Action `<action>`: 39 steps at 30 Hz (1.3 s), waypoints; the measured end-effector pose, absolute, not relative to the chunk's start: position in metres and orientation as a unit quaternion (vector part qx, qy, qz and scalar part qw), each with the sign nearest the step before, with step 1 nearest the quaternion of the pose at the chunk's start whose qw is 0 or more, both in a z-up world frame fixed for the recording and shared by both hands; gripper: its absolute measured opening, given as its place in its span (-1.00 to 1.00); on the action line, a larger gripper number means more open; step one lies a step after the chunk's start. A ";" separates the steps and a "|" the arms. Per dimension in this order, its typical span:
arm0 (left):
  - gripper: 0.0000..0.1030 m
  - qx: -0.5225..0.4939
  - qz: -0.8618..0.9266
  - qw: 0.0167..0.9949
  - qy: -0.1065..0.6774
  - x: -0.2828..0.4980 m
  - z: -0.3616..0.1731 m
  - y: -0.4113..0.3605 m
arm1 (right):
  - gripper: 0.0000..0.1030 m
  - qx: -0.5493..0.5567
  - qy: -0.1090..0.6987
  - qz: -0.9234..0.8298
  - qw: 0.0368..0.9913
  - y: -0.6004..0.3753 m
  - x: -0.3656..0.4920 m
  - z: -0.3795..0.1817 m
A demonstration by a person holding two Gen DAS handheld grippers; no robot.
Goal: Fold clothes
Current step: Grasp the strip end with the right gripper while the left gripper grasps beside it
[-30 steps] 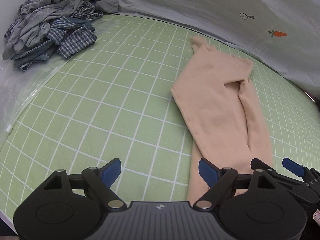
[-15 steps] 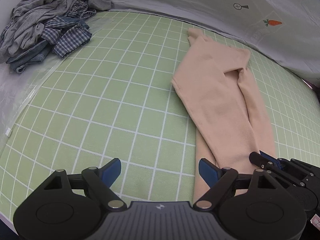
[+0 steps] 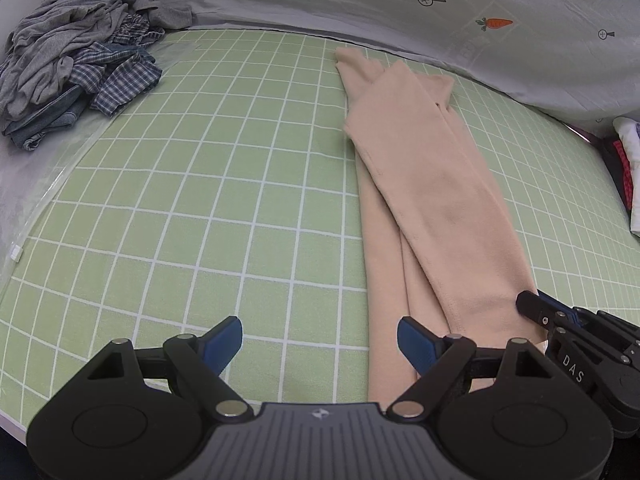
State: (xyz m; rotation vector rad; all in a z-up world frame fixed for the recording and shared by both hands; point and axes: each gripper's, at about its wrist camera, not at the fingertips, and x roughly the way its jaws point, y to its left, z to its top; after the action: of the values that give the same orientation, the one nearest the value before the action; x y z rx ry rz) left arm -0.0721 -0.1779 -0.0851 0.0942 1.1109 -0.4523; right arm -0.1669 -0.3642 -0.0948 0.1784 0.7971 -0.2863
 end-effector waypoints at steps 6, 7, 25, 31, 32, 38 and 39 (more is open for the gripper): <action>0.65 0.060 -0.233 0.808 0.537 -0.097 -0.094 -0.189 | -0.92 0.103 0.397 -0.157 0.898 -0.368 -0.197 -0.099; 0.65 0.059 -0.233 0.807 0.539 -0.100 -0.094 -0.191 | -0.92 0.104 0.400 -0.158 0.897 -0.369 -0.201 -0.100; 0.69 0.070 -0.200 0.804 0.556 -0.114 -0.114 -0.223 | 0.65 0.154 0.434 -0.169 0.872 -0.411 -0.216 -0.109; 0.69 0.080 -0.208 0.807 0.548 -0.114 -0.122 -0.232 | 0.65 0.143 0.456 -0.139 0.868 -0.403 -0.198 -0.122; 0.69 0.082 -0.205 0.809 0.545 -0.115 -0.124 -0.232 | 0.63 0.140 0.457 -0.141 0.867 -0.401 -0.196 -0.124; 0.65 0.068 -0.213 0.811 0.541 -0.124 -0.132 -0.226 | 0.60 0.152 0.456 -0.150 0.864 -0.402 -0.192 -0.134; 0.65 0.066 -0.212 0.814 0.537 -0.126 -0.132 -0.226 | 0.59 0.150 0.453 -0.149 0.866 -0.401 -0.193 -0.134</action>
State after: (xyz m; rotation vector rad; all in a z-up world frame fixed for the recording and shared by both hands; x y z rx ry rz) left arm -0.1258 -0.2255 -0.1322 0.1411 1.1458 -0.4516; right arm -0.1934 -0.4010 -0.1341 0.3152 0.9493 -0.3126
